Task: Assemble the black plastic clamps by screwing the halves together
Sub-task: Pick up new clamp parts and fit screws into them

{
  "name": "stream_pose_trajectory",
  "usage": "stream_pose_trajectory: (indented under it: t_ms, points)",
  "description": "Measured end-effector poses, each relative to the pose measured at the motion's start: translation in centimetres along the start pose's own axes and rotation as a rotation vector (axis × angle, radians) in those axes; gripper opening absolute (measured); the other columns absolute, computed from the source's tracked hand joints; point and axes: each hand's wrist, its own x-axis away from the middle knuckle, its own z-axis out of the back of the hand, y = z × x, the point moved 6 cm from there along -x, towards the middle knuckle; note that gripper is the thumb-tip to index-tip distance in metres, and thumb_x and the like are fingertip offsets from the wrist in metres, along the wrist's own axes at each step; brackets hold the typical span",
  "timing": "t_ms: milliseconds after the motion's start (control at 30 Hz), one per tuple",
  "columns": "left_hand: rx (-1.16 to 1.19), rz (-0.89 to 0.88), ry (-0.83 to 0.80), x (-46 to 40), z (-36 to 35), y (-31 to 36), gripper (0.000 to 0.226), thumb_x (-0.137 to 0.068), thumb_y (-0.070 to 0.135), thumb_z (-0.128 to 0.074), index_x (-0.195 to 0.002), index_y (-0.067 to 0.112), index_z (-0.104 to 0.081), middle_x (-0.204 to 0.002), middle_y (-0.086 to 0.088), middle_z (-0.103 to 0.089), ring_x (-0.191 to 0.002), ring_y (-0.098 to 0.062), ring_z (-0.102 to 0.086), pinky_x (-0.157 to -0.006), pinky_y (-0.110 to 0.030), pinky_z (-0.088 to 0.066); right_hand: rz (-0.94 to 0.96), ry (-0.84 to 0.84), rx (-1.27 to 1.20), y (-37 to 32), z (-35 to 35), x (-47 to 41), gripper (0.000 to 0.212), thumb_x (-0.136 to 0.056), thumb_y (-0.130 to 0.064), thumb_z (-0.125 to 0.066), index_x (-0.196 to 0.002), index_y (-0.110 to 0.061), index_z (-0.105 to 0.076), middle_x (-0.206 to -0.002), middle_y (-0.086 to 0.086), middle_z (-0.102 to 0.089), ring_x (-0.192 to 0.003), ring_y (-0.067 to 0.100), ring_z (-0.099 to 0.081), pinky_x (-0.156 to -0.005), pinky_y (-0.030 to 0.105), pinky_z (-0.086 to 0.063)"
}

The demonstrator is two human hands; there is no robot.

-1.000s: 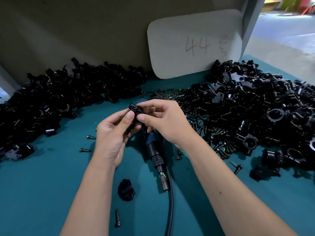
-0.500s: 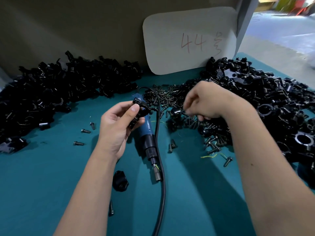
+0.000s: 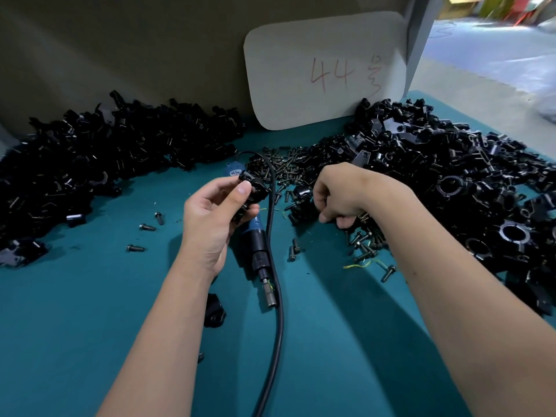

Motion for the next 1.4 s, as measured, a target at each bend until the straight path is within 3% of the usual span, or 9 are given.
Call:
stream_pose_trajectory:
  t_ms: [133, 300, 533, 667, 767, 967, 1167, 1267, 1400]
  points:
    - [0.025, 0.01, -0.002, -0.2, -0.1, -0.1, 0.027, -0.076, 0.023, -0.08, -0.099, 0.01, -0.076, -0.094, -0.009, -0.075, -0.075, -0.017, -0.071, -0.069, -0.025, -0.059, 0.048, 0.177, -0.125, 0.3, 1.1, 0.3, 0.018, -0.095, -0.02, -0.076, -0.085, -0.007, -0.07, -0.058, 0.004, -0.067, -0.041, 0.013, -0.058, -0.043, 0.021, -0.048]
    - [0.072, 0.01, 0.03, -0.4, 0.3, -0.1, 0.015, -0.078, 0.021, -0.079, -0.091, 0.015, -0.078, -0.093, -0.009, -0.076, -0.074, -0.018, -0.071, -0.067, -0.023, -0.058, 0.069, 0.357, -0.266, -0.4, 2.2, 0.1, 0.01, -0.094, -0.007, -0.073, -0.093, -0.015, -0.067, -0.062, 0.007, -0.071, -0.04, 0.011, -0.062, -0.046, 0.024, -0.051]
    - [0.097, -0.003, 0.076, -0.7, 0.8, 0.0, 0.021, -0.077, 0.02, -0.077, -0.096, 0.009, -0.073, -0.091, -0.007, -0.076, -0.076, -0.017, -0.071, -0.068, -0.024, -0.059, -0.087, 0.203, -0.047, -2.0, -0.1, -2.0, 0.01, -0.094, -0.006, -0.07, -0.087, -0.001, -0.075, -0.065, 0.007, -0.075, -0.058, 0.017, -0.073, -0.056, 0.029, -0.061]
    - [0.1, -0.007, 0.075, -0.7, 0.9, 0.0, 0.023, -0.077, 0.02, -0.077, -0.096, 0.008, -0.073, -0.09, -0.007, -0.077, -0.075, -0.017, -0.071, -0.068, -0.024, -0.06, -0.134, 0.274, 0.051, -2.9, -1.2, -2.5, 0.031, -0.093, -0.002, -0.069, -0.062, -0.003, -0.064, -0.052, 0.005, -0.069, -0.056, 0.014, -0.074, -0.044, 0.02, -0.047]
    - [0.104, -0.012, 0.077, -0.7, 1.1, 0.1, 0.022, -0.076, 0.02, -0.078, -0.095, 0.009, -0.074, -0.09, -0.007, -0.077, -0.075, -0.017, -0.072, -0.068, -0.024, -0.06, -0.084, 0.261, 0.035, -3.6, -1.2, -2.5, 0.02, -0.094, -0.002, -0.065, -0.077, 0.004, -0.058, -0.067, 0.013, -0.066, -0.066, 0.021, -0.075, -0.051, 0.024, -0.053]
    - [0.117, -0.02, 0.096, -1.1, 1.7, 0.0, 0.019, -0.075, 0.02, -0.079, -0.091, 0.011, -0.076, -0.092, -0.007, -0.076, -0.078, -0.017, -0.072, -0.068, -0.024, -0.06, -0.005, 0.16, -0.048, -3.6, -1.8, -1.9, 0.017, -0.102, -0.009, -0.059, -0.094, 0.003, -0.068, -0.065, 0.01, -0.074, -0.048, 0.015, -0.07, -0.048, 0.027, -0.058]
    - [0.088, -0.035, 0.102, -1.4, 2.2, 0.0, 0.023, -0.075, 0.022, -0.08, -0.094, 0.01, -0.075, -0.093, -0.007, -0.076, -0.08, -0.017, -0.072, -0.07, -0.024, -0.059, 0.199, 0.301, -0.58, -4.4, -0.6, -1.1, 0.021, -0.103, -0.007, -0.061, -0.083, -0.001, -0.064, -0.06, 0.005, -0.071, -0.047, 0.014, -0.063, -0.05, 0.032, -0.054]
    - [0.053, -0.055, 0.094, -1.3, 2.3, 0.1, 0.018, -0.079, 0.021, -0.08, -0.094, 0.013, -0.076, -0.093, -0.005, -0.076, -0.08, -0.018, -0.073, -0.071, -0.026, -0.059, 0.378, 0.257, -1.022, -6.6, -0.7, -1.0, 0.006, -0.1, 0.005, -0.06, -0.098, -0.001, -0.061, -0.065, 0.006, -0.067, -0.049, 0.013, -0.056, -0.045, 0.022, -0.045]
    - [-0.007, -0.084, 0.066, -1.4, 2.6, 0.2, 0.011, -0.093, 0.006, -0.072, -0.097, 0.016, -0.075, -0.098, -0.005, -0.075, -0.088, -0.018, -0.072, -0.074, -0.027, -0.059, 0.48, 0.218, -1.24, -8.7, -1.8, -1.4, 0.017, -0.102, 0.004, -0.056, -0.109, -0.001, -0.07, -0.075, 0.01, -0.066, -0.057, 0.013, -0.054, -0.049, 0.021, -0.045]
